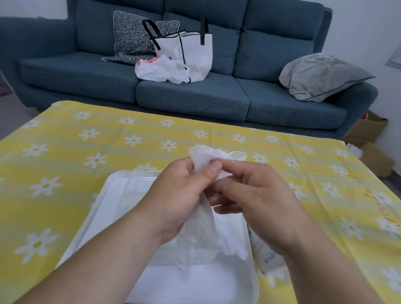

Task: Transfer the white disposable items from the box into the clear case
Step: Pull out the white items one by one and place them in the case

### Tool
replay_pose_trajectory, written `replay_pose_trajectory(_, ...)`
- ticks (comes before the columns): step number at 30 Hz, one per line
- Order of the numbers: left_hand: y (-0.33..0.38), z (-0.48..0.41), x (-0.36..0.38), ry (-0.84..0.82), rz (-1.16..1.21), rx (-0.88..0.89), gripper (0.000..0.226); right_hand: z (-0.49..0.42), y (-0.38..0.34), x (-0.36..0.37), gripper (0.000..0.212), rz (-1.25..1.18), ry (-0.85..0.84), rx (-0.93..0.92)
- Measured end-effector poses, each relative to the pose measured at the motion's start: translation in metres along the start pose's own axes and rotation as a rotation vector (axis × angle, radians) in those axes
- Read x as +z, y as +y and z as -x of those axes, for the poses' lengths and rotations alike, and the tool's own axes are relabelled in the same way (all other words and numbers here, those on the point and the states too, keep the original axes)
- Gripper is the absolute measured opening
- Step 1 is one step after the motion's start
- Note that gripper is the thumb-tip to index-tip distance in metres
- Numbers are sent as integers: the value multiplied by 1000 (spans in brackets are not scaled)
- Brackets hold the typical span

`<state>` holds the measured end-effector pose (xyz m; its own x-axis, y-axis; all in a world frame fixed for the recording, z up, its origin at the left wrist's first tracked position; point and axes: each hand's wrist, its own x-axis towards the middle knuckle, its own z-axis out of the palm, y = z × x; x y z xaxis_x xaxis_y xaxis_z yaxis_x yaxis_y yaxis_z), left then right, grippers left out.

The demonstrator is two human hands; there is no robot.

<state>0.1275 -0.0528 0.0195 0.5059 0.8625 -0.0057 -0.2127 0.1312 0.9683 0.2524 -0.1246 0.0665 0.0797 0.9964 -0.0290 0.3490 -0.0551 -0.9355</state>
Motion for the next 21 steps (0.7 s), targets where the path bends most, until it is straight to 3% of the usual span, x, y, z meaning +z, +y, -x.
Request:
replay_pose_trajectory(2,1,0,-3,38,-129,25,30,-1,3,-2,38,93,115,-2)
replay_pose_trajectory(3,4,0,-5,23,-163,41,30,-2,5,-6,33,197,251,-50)
replay_pose_trajectory(5,14,4,-7,-75,-192,89,28,0,4,-14,30,457,494,-245)
replay_pose_trajectory(6,18,5,-9,-133,-218,131,30,1,0,-18,41,561,524,-336)
replay_pose_trajectory(9,28,8,-11,-243,-221,225,29,4,-6,-22,73,614,355,-408)
replay_pose_trajectory(10,31,8,-12,-249,-193,242,24,4,-7,-20,67,583,304,-376)
replay_pose_trajectory(13,33,8,-13,-145,-142,325,16,4,-9,-17,8,476,237,-277)
replay_pose_trajectory(16,32,3,-20,-53,-138,382,22,3,-13,-15,19,481,244,-246)
replay_pose_trajectory(21,22,7,-31,-304,-116,133,55,3,-30,-8,14,233,195,-253)
